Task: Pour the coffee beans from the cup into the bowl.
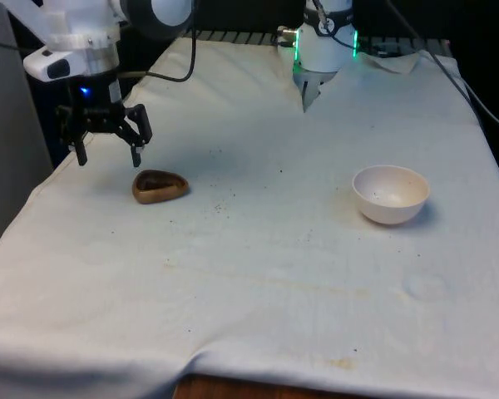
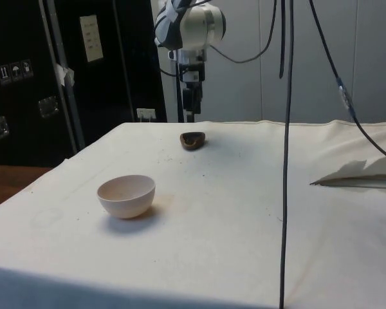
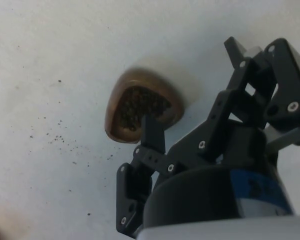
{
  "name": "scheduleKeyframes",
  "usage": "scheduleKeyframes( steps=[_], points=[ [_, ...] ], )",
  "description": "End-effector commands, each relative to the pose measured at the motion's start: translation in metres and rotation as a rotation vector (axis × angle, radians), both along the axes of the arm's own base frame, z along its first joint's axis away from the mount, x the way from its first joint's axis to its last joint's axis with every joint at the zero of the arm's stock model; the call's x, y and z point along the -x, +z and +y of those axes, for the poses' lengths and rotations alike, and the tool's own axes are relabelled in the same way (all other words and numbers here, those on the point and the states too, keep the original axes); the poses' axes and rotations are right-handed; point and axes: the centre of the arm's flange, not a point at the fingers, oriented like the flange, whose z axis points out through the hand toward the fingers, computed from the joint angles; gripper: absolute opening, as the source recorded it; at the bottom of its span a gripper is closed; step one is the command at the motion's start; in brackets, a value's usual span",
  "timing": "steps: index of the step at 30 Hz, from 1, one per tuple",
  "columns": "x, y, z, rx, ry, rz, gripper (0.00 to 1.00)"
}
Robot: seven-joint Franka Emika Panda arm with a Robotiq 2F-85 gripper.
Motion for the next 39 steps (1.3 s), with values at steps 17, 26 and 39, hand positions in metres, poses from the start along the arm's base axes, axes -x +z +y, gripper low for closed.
scheduleKeyframes(
  steps=[17, 26, 39],
  points=[
    [0.005, -0.021, -0.008, -0.103, -0.006, -0.012, 1.00],
    [0.003, -0.032, -0.013, -0.112, -0.008, -0.004, 1.00],
    [0.005, -0.036, -0.009, -0.128, -0.004, 0.019, 1.00]
  ],
)
